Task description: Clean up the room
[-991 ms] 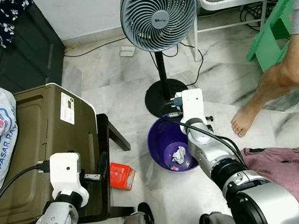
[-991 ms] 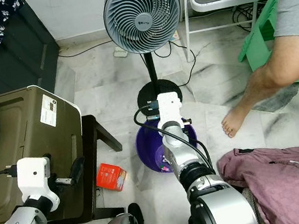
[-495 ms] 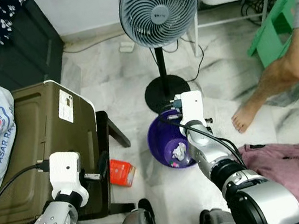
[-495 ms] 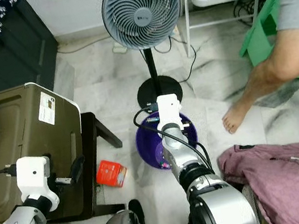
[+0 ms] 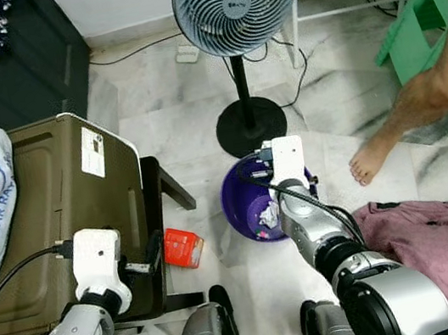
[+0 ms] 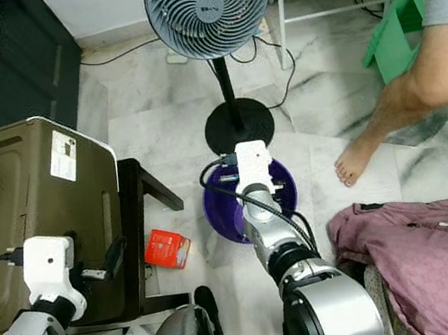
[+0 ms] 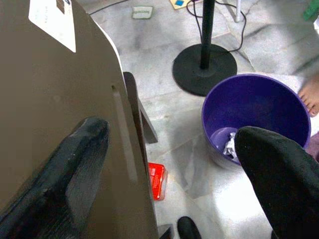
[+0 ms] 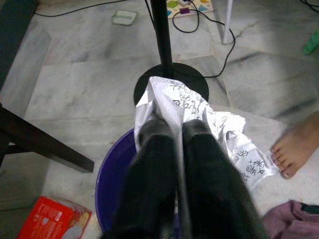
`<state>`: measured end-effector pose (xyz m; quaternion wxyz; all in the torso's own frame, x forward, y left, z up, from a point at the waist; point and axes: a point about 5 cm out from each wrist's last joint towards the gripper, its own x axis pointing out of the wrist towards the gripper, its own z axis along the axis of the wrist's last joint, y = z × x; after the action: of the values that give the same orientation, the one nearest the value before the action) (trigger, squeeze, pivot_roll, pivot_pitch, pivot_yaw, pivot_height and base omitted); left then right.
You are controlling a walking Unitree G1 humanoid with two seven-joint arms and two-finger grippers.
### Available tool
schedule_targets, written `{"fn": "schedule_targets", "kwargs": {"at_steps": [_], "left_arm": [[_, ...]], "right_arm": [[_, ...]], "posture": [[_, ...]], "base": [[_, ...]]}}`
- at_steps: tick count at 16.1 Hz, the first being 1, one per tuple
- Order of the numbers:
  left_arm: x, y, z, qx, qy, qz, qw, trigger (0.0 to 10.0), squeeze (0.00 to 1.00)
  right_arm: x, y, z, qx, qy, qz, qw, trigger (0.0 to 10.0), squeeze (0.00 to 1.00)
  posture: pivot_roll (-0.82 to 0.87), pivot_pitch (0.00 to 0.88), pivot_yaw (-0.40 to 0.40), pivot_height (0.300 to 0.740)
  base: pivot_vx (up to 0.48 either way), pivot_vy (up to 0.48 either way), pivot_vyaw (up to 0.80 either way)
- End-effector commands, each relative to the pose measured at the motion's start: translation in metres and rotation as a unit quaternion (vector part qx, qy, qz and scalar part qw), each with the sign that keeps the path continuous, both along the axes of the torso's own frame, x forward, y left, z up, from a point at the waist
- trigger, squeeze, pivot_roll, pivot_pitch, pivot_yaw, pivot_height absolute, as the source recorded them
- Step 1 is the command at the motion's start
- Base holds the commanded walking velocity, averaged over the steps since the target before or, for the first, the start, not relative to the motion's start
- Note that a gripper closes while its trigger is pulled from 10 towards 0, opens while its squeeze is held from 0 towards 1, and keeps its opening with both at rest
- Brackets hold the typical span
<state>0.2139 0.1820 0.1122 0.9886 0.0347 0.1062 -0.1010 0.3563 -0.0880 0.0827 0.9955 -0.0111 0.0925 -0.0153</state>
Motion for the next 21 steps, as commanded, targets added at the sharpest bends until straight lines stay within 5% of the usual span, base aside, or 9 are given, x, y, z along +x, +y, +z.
{"fn": "schedule_targets", "kwargs": {"at_steps": [1,14,18,21], "left_arm": [[-0.004,0.005,-0.002,0.008,0.012,0.004,1.0,10.0,0.0],[0.015,-0.004,-0.003,0.0,-0.006,0.003,1.0,10.0,0.0],[0.044,-0.019,0.0,-0.024,-0.04,0.006,0.999,10.0,0.0],[0.061,-0.029,0.003,-0.04,-0.059,0.004,0.997,10.0,0.0]], "right_arm": [[-0.007,0.006,-0.011,0.002,0.019,0.004,1.0,10.0,1.0],[-0.002,0.009,-0.001,0.01,-0.007,0.035,0.999,10.0,1.0],[-0.035,0.015,-0.021,0.005,-0.011,0.143,0.99,10.0,1.0],[-0.059,0.0,-0.019,-0.01,-0.018,0.185,0.983,10.0,1.0]], "posture": [[0.26,0.368,0.173,0.74],[0.2,0.284,0.157,0.74],[0.1,0.198,0.121,0.74],[0.03,0.135,0.097,0.74]], "base": [[0.0,0.0,0.0],[0.0,0.0,0.0],[0.0,0.0,0.0],[0.0,0.0,0.0]]}}
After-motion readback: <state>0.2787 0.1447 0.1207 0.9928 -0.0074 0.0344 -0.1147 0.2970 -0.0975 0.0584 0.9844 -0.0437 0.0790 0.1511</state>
